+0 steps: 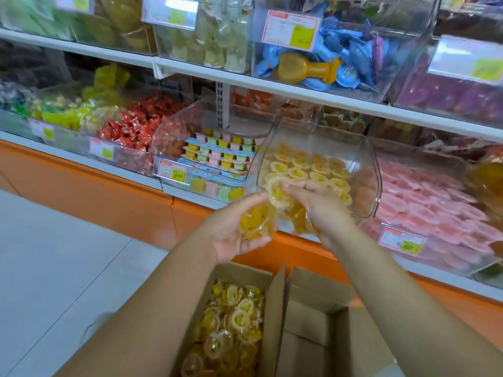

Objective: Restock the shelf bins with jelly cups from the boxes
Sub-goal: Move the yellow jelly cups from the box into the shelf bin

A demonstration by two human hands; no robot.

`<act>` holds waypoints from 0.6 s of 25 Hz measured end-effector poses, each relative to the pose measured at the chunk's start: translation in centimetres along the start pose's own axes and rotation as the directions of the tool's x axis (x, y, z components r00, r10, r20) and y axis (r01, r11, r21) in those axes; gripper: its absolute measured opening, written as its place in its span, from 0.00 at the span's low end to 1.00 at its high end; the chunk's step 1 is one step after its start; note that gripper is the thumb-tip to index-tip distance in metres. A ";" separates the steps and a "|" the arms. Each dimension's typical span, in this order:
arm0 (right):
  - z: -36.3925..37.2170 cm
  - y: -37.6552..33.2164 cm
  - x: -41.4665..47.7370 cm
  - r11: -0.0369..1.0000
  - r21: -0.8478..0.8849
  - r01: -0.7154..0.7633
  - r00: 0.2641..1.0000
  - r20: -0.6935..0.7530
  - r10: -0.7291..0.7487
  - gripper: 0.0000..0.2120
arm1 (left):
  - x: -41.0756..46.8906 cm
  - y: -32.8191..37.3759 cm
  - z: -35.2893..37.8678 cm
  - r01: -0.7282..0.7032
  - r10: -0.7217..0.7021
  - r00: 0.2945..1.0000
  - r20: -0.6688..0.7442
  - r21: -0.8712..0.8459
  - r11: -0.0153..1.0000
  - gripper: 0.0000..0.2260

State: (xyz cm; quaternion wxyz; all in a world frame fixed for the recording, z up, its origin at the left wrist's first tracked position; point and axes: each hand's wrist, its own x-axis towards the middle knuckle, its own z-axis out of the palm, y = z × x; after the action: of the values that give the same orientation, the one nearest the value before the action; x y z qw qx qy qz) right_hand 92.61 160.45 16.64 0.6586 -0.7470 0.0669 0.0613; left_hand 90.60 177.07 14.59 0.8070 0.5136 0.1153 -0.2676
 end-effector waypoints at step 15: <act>0.3 -2.1 14.7 0.684 -0.716 -0.140 0.967 0.050 0.250 0.29 | 1.9 4.5 -2.6 -0.021 0.014 1.000 -0.028 -0.289 0.957 0.13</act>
State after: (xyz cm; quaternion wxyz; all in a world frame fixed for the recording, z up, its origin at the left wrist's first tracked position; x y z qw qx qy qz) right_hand 107.44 160.74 16.01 0.3146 -0.9241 0.0698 0.2056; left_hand 94.88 180.27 16.07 0.8743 0.3943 0.1589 -0.2343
